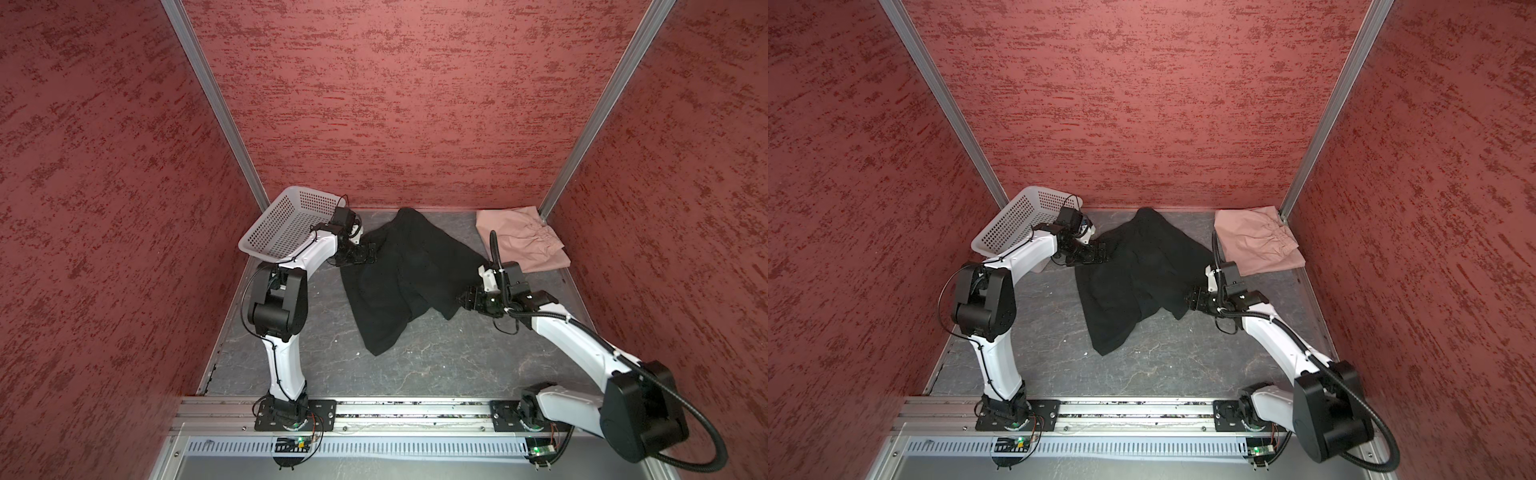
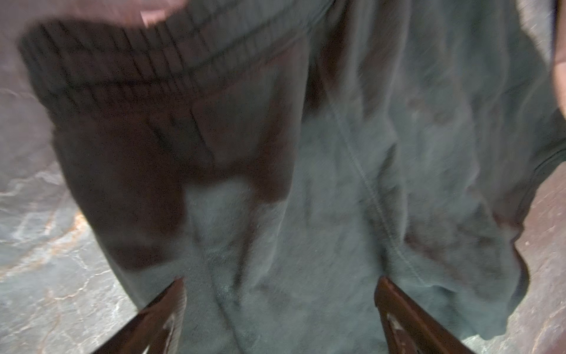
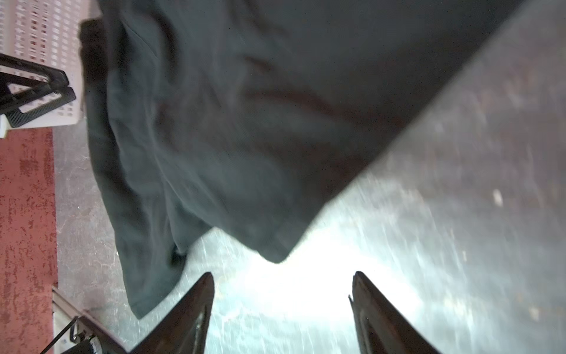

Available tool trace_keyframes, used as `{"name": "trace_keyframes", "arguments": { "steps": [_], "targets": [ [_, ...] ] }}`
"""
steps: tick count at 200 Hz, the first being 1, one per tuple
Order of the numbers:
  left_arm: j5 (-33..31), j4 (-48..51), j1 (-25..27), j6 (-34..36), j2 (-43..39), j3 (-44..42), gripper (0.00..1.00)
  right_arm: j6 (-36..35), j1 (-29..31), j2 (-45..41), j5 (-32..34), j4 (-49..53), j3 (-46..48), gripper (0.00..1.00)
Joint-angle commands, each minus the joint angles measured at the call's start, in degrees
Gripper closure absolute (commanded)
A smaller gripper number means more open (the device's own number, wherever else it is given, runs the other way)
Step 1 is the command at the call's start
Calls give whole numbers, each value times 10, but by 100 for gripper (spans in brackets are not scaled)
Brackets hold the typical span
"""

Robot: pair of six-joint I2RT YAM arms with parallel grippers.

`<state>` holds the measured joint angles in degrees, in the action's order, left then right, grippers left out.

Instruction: Fold and stack the shorts

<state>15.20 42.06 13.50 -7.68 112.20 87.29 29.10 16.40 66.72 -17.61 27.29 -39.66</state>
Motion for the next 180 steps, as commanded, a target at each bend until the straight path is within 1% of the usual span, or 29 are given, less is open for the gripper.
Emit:
{"name": "trace_keyframes", "arguments": {
  "steps": [1, 25, 46, 54, 67, 80, 103, 120, 148, 180],
  "targets": [
    [9, -4, 0, 12, -1, -28, 4, 53, 2, -19, -8, -36, 35, 30],
    [23, -25, 0, 1, -18, -77, 4, 75, 15, 24, -48, -154, 80, 32],
    [33, -41, 0, -7, -35, -115, 4, 77, 48, 44, -68, -214, 80, 45],
    [35, -49, -1, -10, -38, -127, 4, 75, 66, 47, -72, -226, 77, 47],
    [37, -54, -6, -11, -36, -136, 4, 75, 93, 60, -78, -240, 76, 46],
    [35, -50, -11, -12, -30, -135, 4, 84, 129, 82, -81, -255, 75, 43],
    [35, -49, -13, -11, -34, -137, 5, 110, 197, 117, -72, -284, 70, 37],
    [34, -49, -15, -9, -43, -141, 4, 124, 232, 145, -63, -319, 66, 36],
    [35, -51, -18, -8, -45, -149, 4, 122, 256, 209, -52, -336, 25, 35],
    [36, -57, -21, -8, -47, -167, 5, 144, 260, 247, -19, -330, -12, 35]
  ]
}}
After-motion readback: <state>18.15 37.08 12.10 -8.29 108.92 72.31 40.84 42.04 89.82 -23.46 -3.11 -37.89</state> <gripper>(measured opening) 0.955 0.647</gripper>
